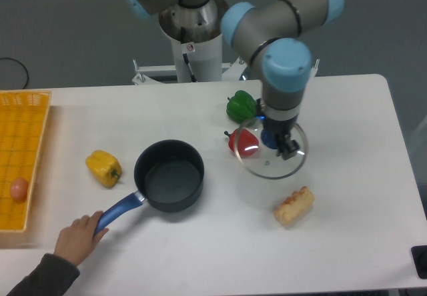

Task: Open the lid
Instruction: 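Lift the glass lid off the saucepan and carry it beside the pan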

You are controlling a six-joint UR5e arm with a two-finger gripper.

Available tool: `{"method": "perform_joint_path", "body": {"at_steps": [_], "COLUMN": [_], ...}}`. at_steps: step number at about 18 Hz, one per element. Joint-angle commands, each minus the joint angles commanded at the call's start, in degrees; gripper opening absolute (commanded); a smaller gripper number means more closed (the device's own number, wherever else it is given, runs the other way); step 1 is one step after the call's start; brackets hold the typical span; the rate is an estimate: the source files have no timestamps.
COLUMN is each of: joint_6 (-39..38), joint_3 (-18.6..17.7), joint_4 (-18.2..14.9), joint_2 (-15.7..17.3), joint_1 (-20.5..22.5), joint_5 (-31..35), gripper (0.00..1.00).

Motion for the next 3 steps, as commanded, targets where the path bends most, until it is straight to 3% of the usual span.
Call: {"method": "perform_joint_path", "body": {"at_steps": [3], "joint_6": [1.0], "joint_3": [-0.2], "joint_4": [-0.2], "joint_2": [-0.2], "joint_1": [1.3], "joint_5": [0.4], "gripper": [0.65]}}
